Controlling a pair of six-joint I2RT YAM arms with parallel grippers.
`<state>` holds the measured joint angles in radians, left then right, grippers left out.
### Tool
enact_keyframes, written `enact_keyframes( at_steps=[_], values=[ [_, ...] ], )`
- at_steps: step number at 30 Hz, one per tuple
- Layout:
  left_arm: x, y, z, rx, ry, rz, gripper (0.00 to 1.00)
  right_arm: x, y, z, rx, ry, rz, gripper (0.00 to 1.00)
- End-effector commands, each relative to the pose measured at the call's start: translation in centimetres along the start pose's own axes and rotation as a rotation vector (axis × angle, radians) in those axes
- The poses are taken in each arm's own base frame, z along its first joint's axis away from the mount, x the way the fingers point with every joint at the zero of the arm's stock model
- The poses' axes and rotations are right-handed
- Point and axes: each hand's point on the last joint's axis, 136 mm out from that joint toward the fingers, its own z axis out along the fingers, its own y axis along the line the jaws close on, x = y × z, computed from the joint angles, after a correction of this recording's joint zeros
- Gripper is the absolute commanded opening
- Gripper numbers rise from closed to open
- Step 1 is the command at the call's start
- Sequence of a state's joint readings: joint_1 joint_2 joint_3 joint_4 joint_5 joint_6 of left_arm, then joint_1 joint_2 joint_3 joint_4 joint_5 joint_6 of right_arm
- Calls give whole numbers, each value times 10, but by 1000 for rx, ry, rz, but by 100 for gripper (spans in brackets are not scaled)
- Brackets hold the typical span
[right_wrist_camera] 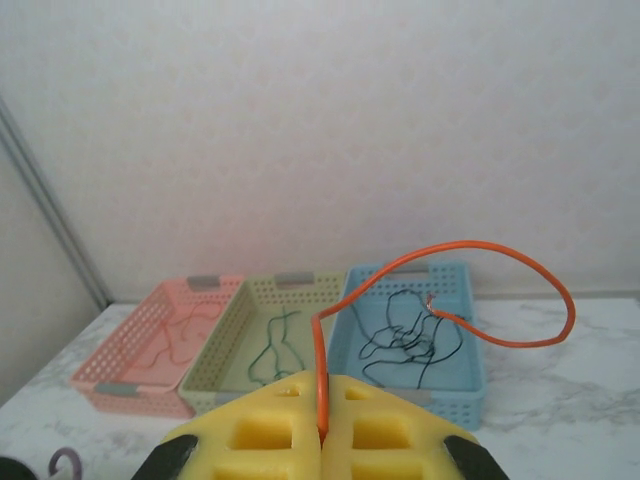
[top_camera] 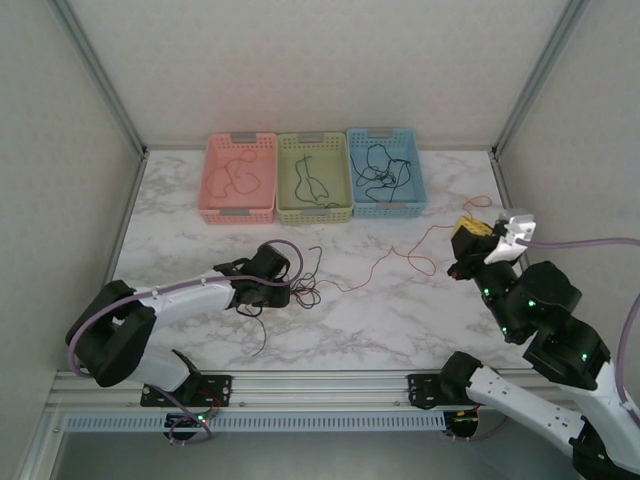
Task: Untangle the cables
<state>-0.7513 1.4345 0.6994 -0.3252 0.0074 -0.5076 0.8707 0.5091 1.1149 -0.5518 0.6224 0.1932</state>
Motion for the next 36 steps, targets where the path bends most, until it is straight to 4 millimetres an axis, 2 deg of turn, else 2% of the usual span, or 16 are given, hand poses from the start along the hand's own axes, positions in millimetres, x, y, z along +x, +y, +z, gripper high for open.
enact_keyframes(
  at_steps=[1,4,7,12,19,24,27,30,36],
  values=[
    [-8,-5,-1,-2,-26,3,24,-19,-24,-16,86,-65,8,0],
    [-11,-6,-3,1,-33,-2,17,-30,-34,-27,111,-112,34,0],
    [-13,-7,-4,0,-43,-8,8,-27,-34,-27,110,-102,29,0],
    [-19,-8,-10,6,-70,-21,0,8,-20,1,123,50,-66,0],
    [-20,-6,-14,3,-87,-24,0,100,15,51,61,323,-168,0],
    [-19,-6,-15,13,-93,-27,0,180,42,81,-47,556,-129,0],
    [-18,-6,-14,16,-93,-29,0,229,57,92,-126,709,-78,0],
    [-17,-7,-13,24,-92,-34,0,267,61,101,-144,824,-37,0],
    [-14,-6,-9,27,-88,-37,0,321,92,106,-251,990,126,0]
  ],
)
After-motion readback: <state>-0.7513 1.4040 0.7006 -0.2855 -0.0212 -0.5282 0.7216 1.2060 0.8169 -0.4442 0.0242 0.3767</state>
